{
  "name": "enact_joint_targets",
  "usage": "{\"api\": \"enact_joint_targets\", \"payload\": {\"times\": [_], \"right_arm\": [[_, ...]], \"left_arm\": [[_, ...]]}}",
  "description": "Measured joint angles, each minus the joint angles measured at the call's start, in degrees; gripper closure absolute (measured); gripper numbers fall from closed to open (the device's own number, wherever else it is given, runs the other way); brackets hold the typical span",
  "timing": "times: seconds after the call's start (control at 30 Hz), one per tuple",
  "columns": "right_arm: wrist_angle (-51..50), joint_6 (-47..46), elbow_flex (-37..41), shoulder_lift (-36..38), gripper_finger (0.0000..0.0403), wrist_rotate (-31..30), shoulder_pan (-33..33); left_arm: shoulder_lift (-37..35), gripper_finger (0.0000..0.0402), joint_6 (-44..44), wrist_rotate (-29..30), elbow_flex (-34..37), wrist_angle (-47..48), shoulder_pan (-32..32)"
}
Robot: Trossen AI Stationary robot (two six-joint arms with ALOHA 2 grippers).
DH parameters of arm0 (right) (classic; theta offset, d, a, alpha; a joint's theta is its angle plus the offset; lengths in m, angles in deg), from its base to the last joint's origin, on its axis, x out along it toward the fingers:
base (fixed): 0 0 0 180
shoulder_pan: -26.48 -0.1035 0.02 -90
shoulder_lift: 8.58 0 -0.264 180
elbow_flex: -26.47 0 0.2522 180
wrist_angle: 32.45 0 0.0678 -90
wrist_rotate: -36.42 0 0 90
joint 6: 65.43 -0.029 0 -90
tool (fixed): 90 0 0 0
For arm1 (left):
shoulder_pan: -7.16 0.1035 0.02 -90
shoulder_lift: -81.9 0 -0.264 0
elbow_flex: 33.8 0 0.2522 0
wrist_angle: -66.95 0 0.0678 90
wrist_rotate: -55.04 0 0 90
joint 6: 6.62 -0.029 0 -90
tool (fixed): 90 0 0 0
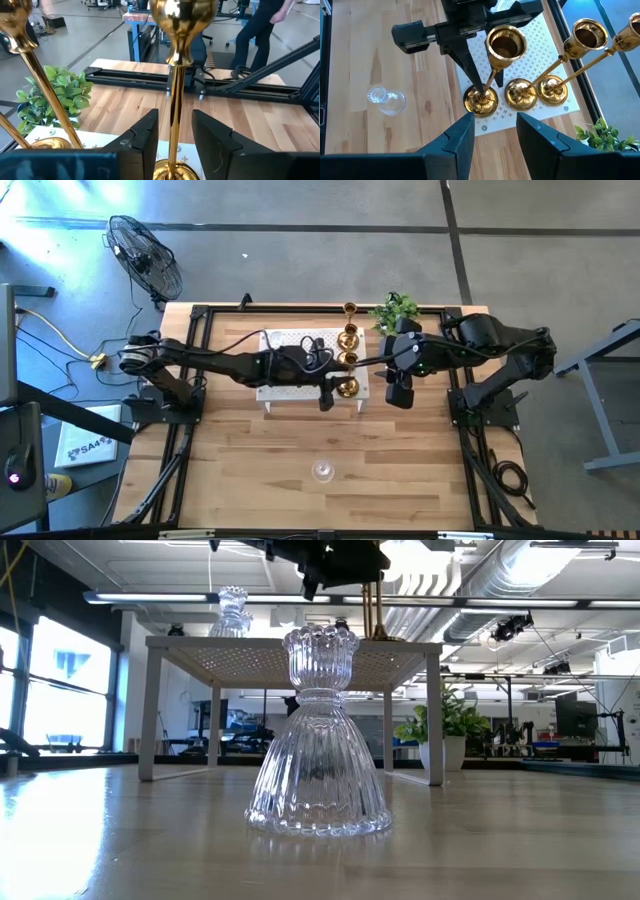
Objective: Pick & Place candle stick holders
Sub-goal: Put the transparent glass candle holder on the shelf aligned with the other transparent glass candle holder
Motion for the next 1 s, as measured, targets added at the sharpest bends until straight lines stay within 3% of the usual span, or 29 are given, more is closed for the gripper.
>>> {"api": "enact_joint_targets", "payload": {"times": [0.27,0.43,0.67,0.8,1.0], "right_arm": [[-0.4,0.0,0.0,0.0,0.0265,0.2,0.0],[-0.6,-0.5,0.0,0.0,0.0265,0.2,0.0],[-1.9,-1.5,0.0,0.0,0.0265,0.2,0.0],[-2.6,-2.6,0.0,0.0,0.0265,0.2,0.0],[-2.6,-2.8,0.0,0.0,0.0265,0.2,0.0]], "left_arm": [[-0.1,0.0269,0.0,0.5,-0.1,3.2,0.0],[-2.4,0.0259,0.1,4.0,-0.2,10.2,0.0],[-8.6,0.0247,4.2,3.8,-0.2,22.9,-2.1],[-12.9,0.0245,10.1,1.9,-0.2,32.6,-5.0],[-17.3,0.0245,17.9,-7.4,-0.2,41.1,-10.8]]}}
